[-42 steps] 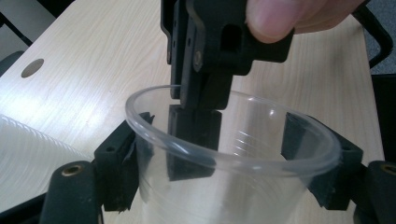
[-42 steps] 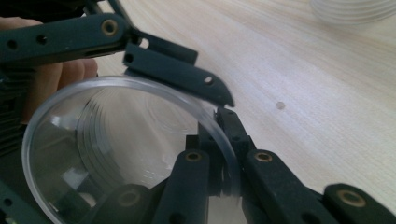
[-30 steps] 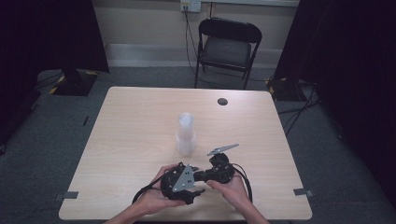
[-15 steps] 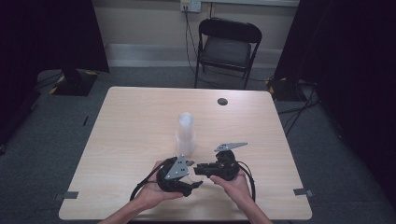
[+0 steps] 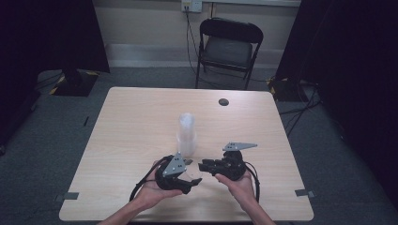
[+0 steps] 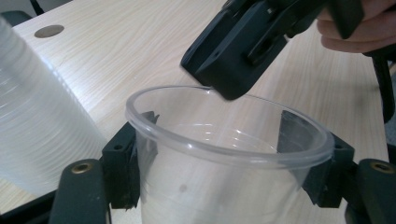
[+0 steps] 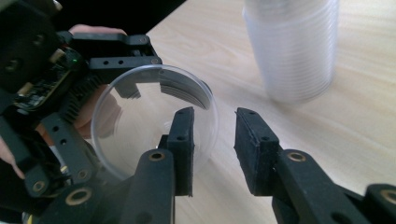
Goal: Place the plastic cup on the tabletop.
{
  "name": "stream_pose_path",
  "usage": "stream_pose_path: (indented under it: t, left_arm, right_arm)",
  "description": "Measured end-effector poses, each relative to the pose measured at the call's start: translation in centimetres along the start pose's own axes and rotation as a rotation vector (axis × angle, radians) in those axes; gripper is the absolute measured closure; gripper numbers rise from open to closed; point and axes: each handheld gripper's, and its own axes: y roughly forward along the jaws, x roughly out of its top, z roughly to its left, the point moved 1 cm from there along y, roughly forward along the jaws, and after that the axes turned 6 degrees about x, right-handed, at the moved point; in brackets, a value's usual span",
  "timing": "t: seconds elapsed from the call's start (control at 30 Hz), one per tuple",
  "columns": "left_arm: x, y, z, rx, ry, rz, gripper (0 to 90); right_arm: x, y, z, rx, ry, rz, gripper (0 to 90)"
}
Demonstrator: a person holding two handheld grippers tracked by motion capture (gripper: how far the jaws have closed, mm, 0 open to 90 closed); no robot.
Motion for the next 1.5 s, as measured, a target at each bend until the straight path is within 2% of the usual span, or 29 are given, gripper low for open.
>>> stream_pose_path:
  t: [0.1, 0.13, 0.27, 0.4, 0.6, 0.7, 0.77, 1.13, 1.4, 1.47, 1.5]
  left_arm:
    - [-0.2, -0.2, 0.5, 0.005, -0.035, -0.006, 28.8]
    - [-0.3, -0.4, 0.7, 0.010, -0.054, -0.006, 28.9]
    - [-0.4, -0.6, 1.0, 0.015, -0.056, -0.005, 28.9]
    - [-0.5, -1.0, 1.3, 0.025, -0.082, -0.020, 28.9]
    - [0.1, -2.0, 2.4, 0.075, -0.107, -0.055, 29.0]
    - [0.2, -2.4, 3.0, 0.087, -0.141, -0.076, 29.0]
    - [0.1, -2.5, 3.2, 0.102, -0.137, -0.079, 29.0]
    - [0.2, -3.5, 4.6, 0.134, -0.170, -0.096, 29.0]
    - [0.1, -4.6, 6.4, 0.209, -0.161, -0.097, 28.9]
    - [0.0, -4.7, 6.8, 0.222, -0.172, -0.098, 28.9]
    - [0.0, -4.7, 7.1, 0.218, -0.196, -0.104, 28.9]
  right_arm:
    - [0.2, -0.3, 0.0, -0.004, -0.014, -0.007, 65.8]
    - [0.2, -0.5, 0.1, -0.007, -0.022, -0.026, 65.3]
    - [0.2, -0.7, 0.1, -0.013, -0.030, -0.036, 63.8]
    - [0.2, -1.1, 0.1, -0.026, -0.032, -0.054, 61.6]
    - [0.1, -2.1, 0.0, -0.066, -0.036, -0.062, 55.1]
    - [0.1, -2.3, -0.1, -0.079, -0.036, -0.064, 52.3]
    - [0.1, -2.4, -0.2, -0.092, -0.035, -0.065, 50.7]
    - [-0.2, -3.3, -0.9, -0.161, -0.038, -0.067, 45.6]
    - [-0.2, -5.1, -1.3, -0.219, -0.034, -0.112, 43.3]
    - [-0.2, -5.3, -1.4, -0.224, -0.034, -0.117, 43.2]
    - [-0.3, -5.4, -1.4, -0.229, -0.032, -0.117, 43.1]
